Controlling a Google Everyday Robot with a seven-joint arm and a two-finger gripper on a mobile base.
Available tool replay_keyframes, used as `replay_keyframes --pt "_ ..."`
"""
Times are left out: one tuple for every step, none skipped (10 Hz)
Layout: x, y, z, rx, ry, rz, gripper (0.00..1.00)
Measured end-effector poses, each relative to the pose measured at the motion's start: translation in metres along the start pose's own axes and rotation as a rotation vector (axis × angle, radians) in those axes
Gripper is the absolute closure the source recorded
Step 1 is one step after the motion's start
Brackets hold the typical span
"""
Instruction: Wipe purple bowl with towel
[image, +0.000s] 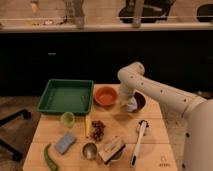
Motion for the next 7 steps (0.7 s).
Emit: replay_keyframes --pt "-0.004 0.002 0.002 -0.004 -0.005 -0.005 1.00" --pt "-0.004 0.007 0.004 -0.011 -0.008 -0.004 1.00" --pt "0.000 0.014 0.006 -0.018 -0.008 0.002 1.00" --pt "0.007 0.022 0.006 -0.024 -0.007 0.014 1.00" --pt "0.017 0.029 0.006 -0.029 -0.003 0.026 1.00" --pt "0.029 0.038 0.005 -0.035 0.002 0.039 1.00" --pt "0.042 0.048 0.005 -0.044 0.005 0.058 1.00"
